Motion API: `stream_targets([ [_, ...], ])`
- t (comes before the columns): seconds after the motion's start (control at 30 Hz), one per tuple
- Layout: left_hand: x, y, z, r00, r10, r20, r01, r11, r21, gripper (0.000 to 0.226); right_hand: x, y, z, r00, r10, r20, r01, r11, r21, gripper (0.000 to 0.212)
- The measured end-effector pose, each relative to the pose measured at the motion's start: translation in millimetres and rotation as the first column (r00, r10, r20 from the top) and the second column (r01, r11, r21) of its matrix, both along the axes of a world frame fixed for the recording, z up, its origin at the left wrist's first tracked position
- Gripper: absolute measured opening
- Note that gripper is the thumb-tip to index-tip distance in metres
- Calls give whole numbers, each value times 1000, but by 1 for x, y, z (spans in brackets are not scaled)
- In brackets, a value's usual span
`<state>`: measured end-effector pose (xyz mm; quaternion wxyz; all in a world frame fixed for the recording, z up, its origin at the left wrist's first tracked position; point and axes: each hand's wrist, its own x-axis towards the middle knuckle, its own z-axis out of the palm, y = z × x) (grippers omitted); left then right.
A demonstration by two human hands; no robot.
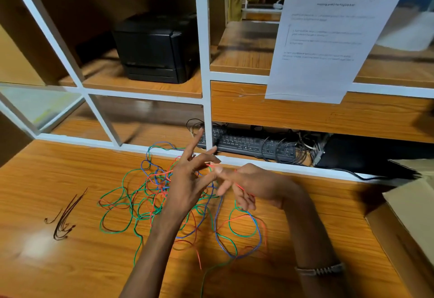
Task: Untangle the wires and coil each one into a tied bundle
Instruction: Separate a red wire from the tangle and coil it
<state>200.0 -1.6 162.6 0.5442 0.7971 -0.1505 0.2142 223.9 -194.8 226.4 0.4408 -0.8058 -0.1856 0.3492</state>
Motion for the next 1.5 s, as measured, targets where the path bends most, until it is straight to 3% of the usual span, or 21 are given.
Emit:
stream_targets([
  [0.07,2,0,-5,996,-5,-95,-4,995,-95,32,-1,-2,-3,1000,23,4,-23,999,41,81],
  [0.17,4,3,-8,960,-26,-278,-37,975,-217,46,0,-6,-11,997,-79,-15,81,980,180,58],
  [0.23,5,9,-13,939,-12,-344,-51,983,-174,46,3,-14,-15,984,-175,-43,179,933,311,47],
  [0.3,4,13,-18,918,-15,-396,-25,995,-95,31,9,-22,-17,970,-220,-105,244,866,437,56],
  [0.37,0,12,-22,912,-61,-406,29,996,-86,17,13,-29,-17,959,-235,-161,285,813,508,60],
  [0.5,-1,1,-17,902,-138,-409,87,986,-141,15,18,-34,-19,946,-248,-208,324,745,584,42],
  [0.8,6,20,-16,960,88,-264,-158,954,-255,11,40,-59,-34,714,-545,-440,689,432,582,33],
  [0.97,15,26,-16,946,209,-247,-274,924,-267,8,43,-56,-45,597,-632,-495,785,331,524,29],
  [1.13,22,22,-20,930,278,-242,-343,892,-295,13,45,-49,-49,566,-713,-413,789,324,522,33],
  [1.3,19,33,-24,920,258,-294,-323,925,-201,15,32,-52,-35,748,-569,-343,640,479,601,39],
  [1.43,13,17,-22,891,-53,-450,-42,979,-199,10,23,-42,-32,818,-437,-375,572,546,612,38],
  [1.5,11,7,-30,883,-120,-453,68,989,-128,11,23,-36,-33,813,-424,-399,581,534,614,38],
])
